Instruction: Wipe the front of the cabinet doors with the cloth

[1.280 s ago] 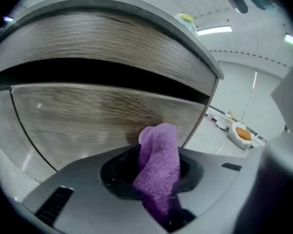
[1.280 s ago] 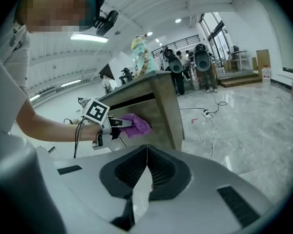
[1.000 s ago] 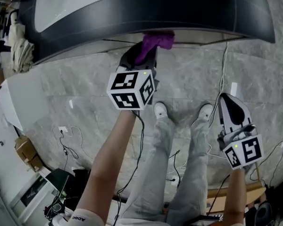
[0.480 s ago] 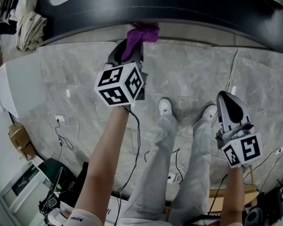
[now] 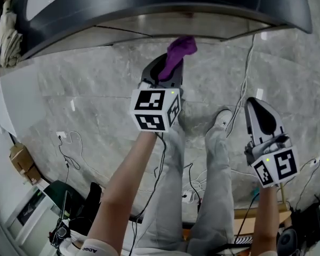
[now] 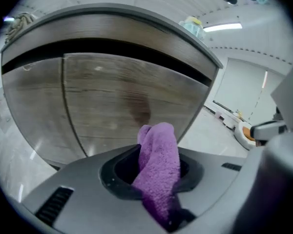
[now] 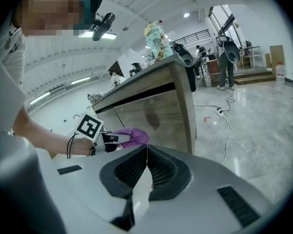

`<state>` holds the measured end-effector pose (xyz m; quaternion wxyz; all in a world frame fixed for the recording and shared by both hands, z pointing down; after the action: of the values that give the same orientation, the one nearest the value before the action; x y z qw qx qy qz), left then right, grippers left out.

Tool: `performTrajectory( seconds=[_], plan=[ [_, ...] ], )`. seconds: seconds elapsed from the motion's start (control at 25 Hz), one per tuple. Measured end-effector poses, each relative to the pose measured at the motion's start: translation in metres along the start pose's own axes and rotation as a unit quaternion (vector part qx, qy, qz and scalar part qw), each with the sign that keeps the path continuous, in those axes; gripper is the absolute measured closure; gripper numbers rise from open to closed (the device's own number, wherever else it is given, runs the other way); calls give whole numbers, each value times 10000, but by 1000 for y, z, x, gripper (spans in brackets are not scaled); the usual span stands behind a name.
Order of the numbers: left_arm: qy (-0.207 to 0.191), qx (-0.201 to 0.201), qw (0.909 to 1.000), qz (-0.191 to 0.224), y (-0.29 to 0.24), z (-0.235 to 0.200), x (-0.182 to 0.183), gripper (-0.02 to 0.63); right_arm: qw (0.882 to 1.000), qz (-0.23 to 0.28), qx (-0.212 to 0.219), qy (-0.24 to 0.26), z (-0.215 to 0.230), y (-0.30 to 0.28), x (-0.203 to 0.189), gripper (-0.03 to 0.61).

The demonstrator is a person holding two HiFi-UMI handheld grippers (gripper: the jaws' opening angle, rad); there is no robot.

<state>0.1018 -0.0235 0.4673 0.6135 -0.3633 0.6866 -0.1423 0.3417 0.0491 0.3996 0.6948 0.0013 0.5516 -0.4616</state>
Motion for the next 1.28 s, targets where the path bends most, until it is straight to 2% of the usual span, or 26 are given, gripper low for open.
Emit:
performTrajectory(
  seconds=[0.28,0.4,0.56,0.72,0.88,1.08,1.28],
  plan=[
    [-397,-920,9945,-304,-68,114,-6,514,9981,-4,-510,-332,58,60,-31,552],
    [-491,-1073,9922,-403,-92,138,1,514,9959,82,-733,-529,77,81,-41,552],
    [-468,-1085,9915,-547,-113,145,11,514,9906,187,-1048,-864,90,98,-61,552],
    [-709,-928,9914,-583,-125,131,17,514,9873,236,-1199,-1017,90,96,-74,552],
    [-746,-832,9919,-606,-123,100,21,514,9876,221,-1207,-983,77,80,-74,552],
    [-898,-619,9911,-758,-108,40,18,514,9906,193,-1055,-849,46,42,-58,552],
    [-727,-289,9930,-882,-87,-32,10,514,9943,170,-784,-705,11,-3,-44,552]
  ],
)
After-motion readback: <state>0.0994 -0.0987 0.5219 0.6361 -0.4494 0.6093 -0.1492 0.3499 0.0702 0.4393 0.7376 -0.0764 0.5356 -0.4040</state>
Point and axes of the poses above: the fingertips, and each gripper's own axes: y backward along the fingers, z to its right, x out of its top, the point moved 6 cm from there along y, backward along the fingers, and after that the axes turned 1 degree about -y, right-handed, at the moved point
